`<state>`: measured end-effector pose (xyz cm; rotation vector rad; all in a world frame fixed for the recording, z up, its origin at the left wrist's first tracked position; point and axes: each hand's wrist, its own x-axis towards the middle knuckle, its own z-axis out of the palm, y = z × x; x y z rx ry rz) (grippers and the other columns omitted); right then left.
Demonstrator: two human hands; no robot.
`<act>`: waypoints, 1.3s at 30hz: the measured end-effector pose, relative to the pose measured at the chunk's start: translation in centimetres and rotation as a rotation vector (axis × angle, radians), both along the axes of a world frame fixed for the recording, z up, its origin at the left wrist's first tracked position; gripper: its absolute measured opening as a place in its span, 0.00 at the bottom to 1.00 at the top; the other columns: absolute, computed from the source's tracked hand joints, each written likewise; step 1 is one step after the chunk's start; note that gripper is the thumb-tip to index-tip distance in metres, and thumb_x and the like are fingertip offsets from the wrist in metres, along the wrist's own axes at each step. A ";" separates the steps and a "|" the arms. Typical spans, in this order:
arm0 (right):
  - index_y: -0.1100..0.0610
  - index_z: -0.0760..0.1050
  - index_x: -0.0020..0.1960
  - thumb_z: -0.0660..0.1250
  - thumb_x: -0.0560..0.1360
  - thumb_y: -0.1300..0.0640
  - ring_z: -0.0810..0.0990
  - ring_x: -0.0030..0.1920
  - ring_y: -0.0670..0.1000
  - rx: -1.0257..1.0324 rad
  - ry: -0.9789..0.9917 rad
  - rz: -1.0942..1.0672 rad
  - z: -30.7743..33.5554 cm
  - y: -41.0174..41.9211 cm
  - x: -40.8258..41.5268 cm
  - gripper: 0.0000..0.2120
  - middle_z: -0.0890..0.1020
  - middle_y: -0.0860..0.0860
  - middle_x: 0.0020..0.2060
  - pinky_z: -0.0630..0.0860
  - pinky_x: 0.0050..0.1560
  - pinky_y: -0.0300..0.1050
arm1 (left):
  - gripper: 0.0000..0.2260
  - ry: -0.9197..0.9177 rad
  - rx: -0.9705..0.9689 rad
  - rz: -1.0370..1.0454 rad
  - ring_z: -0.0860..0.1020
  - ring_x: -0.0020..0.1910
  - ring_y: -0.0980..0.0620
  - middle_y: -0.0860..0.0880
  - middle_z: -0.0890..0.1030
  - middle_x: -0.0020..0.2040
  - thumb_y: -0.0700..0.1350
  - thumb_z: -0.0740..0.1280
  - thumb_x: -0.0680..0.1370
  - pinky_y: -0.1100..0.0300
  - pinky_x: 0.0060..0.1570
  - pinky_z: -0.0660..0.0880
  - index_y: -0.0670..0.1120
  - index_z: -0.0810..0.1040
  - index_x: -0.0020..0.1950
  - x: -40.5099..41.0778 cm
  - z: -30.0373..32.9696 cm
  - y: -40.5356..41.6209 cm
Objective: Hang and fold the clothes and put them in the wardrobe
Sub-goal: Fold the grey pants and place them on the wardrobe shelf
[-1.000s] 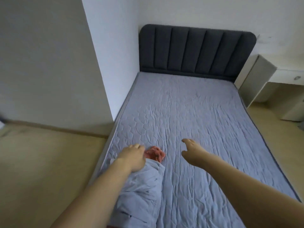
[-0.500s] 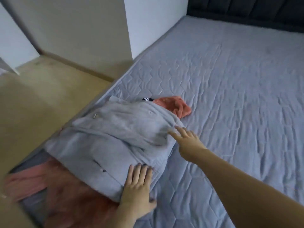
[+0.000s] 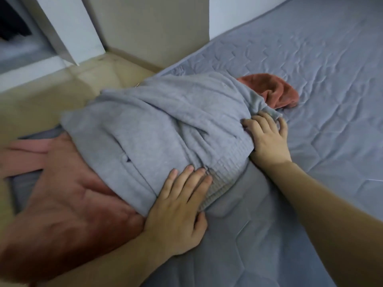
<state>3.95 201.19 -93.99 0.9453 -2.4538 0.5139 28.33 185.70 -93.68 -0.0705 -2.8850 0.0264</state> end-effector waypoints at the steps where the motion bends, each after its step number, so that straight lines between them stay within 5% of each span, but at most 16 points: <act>1: 0.53 0.72 0.65 0.61 0.75 0.56 0.67 0.70 0.55 0.034 0.034 -0.003 0.2 0.3 0.3 0.18 0.75 0.52 0.60 0.50 0.70 0.61 | 0.34 0.017 0.016 0.010 0.58 0.77 0.48 0.49 0.63 0.77 0.52 0.64 0.71 0.44 0.76 0.54 0.47 0.65 0.77 0.0 -0.1 0.0; 6: 0.56 0.71 0.64 0.66 0.71 0.54 0.79 0.53 0.59 0.458 0.184 -0.028 4.3 1.0 2.2 0.22 0.82 0.55 0.49 0.58 0.61 0.54 | 0.32 0.093 0.095 0.120 0.63 0.75 0.48 0.47 0.67 0.75 0.52 0.64 0.71 0.46 0.75 0.57 0.44 0.67 0.74 0.2 -0.1 0.0; 9: 0.51 0.66 0.67 0.61 0.73 0.57 0.80 0.51 0.55 0.691 0.199 -0.109 8.6 1.8 5.4 0.22 0.82 0.51 0.48 0.62 0.58 0.49 | 0.23 0.108 0.063 0.128 0.74 0.66 0.43 0.44 0.76 0.65 0.48 0.68 0.68 0.45 0.70 0.67 0.43 0.79 0.62 0.7 0.8 0.8; 12: 0.46 0.63 0.66 0.61 0.73 0.57 0.80 0.52 0.54 0.715 0.146 -0.187 12.8 4.8 8.9 0.22 0.80 0.49 0.52 0.69 0.53 0.48 | 0.11 0.064 -0.066 0.111 0.79 0.47 0.44 0.46 0.82 0.50 0.43 0.71 0.66 0.50 0.52 0.78 0.46 0.82 0.48 1.7 3.3 1.9; 15: 0.43 0.62 0.68 0.61 0.74 0.56 0.79 0.53 0.55 0.686 0.011 -0.298 16.8 9.7 12.1 0.24 0.78 0.49 0.54 0.73 0.50 0.48 | 0.08 0.001 -0.052 0.229 0.79 0.43 0.45 0.47 0.79 0.44 0.44 0.72 0.70 0.54 0.36 0.76 0.47 0.77 0.47 2.9 8.5 2.6; 18: 0.45 0.67 0.64 0.61 0.76 0.55 0.78 0.53 0.55 0.620 -0.045 -0.425 20.8 13.7 15.6 0.17 0.76 0.50 0.53 0.73 0.46 0.49 | 0.09 -0.010 -0.002 0.349 0.79 0.55 0.44 0.47 0.80 0.55 0.44 0.66 0.78 0.53 0.43 0.75 0.46 0.73 0.58 2.2 15.7 4.0; 23: 0.50 0.73 0.57 0.65 0.75 0.54 0.76 0.55 0.58 0.527 -0.077 -0.685 30.3 20.5 21.3 0.11 0.74 0.53 0.55 0.71 0.46 0.52 | 0.14 0.128 -0.140 0.277 0.79 0.59 0.43 0.45 0.80 0.60 0.38 0.61 0.78 0.53 0.51 0.75 0.44 0.76 0.63 1.6 29.2 11.0; 30: 0.55 0.75 0.44 0.60 0.69 0.63 0.78 0.42 0.58 0.088 -0.082 -0.961 45.3 30.3 29.1 0.07 0.78 0.53 0.39 0.75 0.51 0.52 | 0.05 0.409 -0.162 0.059 0.74 0.37 0.47 0.47 0.78 0.43 0.41 0.60 0.75 0.55 0.36 0.69 0.45 0.75 0.46 5.9 46.0 20.4; 34: 0.56 0.69 0.38 0.60 0.70 0.62 0.75 0.38 0.56 0.080 0.054 -1.009 50.8 33.9 31.2 0.03 0.78 0.53 0.40 0.72 0.42 0.49 | 0.06 0.519 0.006 -0.034 0.71 0.34 0.46 0.47 0.75 0.39 0.47 0.58 0.70 0.56 0.37 0.68 0.47 0.72 0.38 7.8 52.8 23.7; 37: 0.56 0.74 0.44 0.60 0.70 0.58 0.78 0.47 0.58 0.250 -0.028 -1.033 54.8 35.7 32.7 0.05 0.81 0.56 0.52 0.75 0.47 0.48 | 0.09 0.509 0.028 -0.079 0.73 0.41 0.42 0.43 0.81 0.51 0.49 0.56 0.68 0.55 0.41 0.68 0.48 0.73 0.42 8.7 56.5 25.1; 39: 0.62 0.76 0.44 0.62 0.62 0.58 0.79 0.45 0.58 0.428 -0.178 -1.068 56.6 36.0 33.6 0.13 0.80 0.57 0.47 0.75 0.50 0.47 | 0.11 0.406 -0.071 -0.129 0.76 0.47 0.40 0.41 0.80 0.59 0.46 0.57 0.71 0.55 0.44 0.68 0.47 0.77 0.47 9.0 57.7 26.2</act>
